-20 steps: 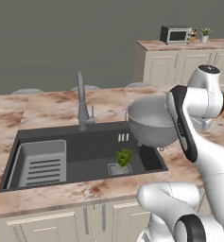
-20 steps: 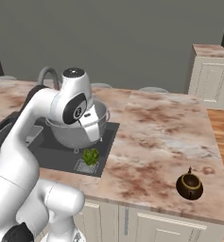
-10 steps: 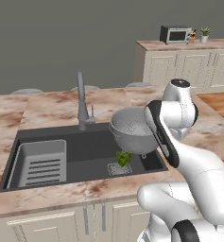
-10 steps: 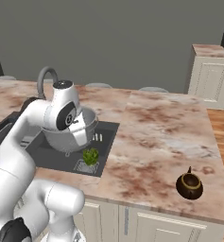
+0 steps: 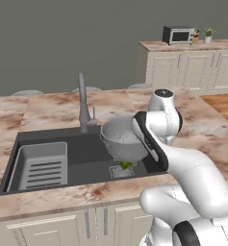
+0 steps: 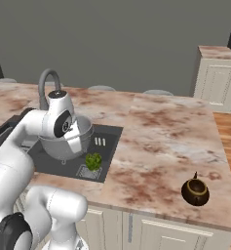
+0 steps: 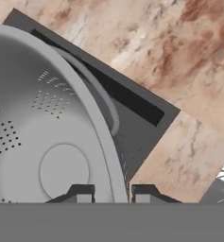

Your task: Pick the colander and teapot and place them in the sink. Then turn on the water.

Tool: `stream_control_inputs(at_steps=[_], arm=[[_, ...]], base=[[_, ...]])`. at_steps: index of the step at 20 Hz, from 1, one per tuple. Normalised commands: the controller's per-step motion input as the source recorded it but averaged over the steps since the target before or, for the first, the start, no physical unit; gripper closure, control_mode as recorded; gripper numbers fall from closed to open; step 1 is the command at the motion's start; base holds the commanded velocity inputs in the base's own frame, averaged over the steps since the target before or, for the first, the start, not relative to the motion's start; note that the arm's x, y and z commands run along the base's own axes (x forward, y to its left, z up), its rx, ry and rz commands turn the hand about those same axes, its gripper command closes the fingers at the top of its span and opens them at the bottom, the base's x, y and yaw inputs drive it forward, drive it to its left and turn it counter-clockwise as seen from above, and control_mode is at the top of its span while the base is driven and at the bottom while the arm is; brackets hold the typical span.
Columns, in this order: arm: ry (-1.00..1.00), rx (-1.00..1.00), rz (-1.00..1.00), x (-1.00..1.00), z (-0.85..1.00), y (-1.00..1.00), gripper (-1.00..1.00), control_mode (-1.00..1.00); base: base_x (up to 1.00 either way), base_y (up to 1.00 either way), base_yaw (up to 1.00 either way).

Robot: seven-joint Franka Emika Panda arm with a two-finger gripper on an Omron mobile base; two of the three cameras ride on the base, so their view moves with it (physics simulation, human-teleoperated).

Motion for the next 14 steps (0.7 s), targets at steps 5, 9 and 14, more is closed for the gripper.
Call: stream_control_inputs(at_steps=[5, 9, 14], arm=[[0.03, 0.0, 0.0, 0.32, -0.27, 0.23, 1.0, -1.0], [0.0, 0.0, 0.0, 0.36, -0.33, 0.2, 1.0, -1.0], [0.01, 0.0, 0.02, 0.3, -0.4, 0.24, 1.0, -1.0]], base=[[0.0, 0.0, 0.0], [0.0, 0.0, 0.0], [0.0, 0.0, 0.0]])
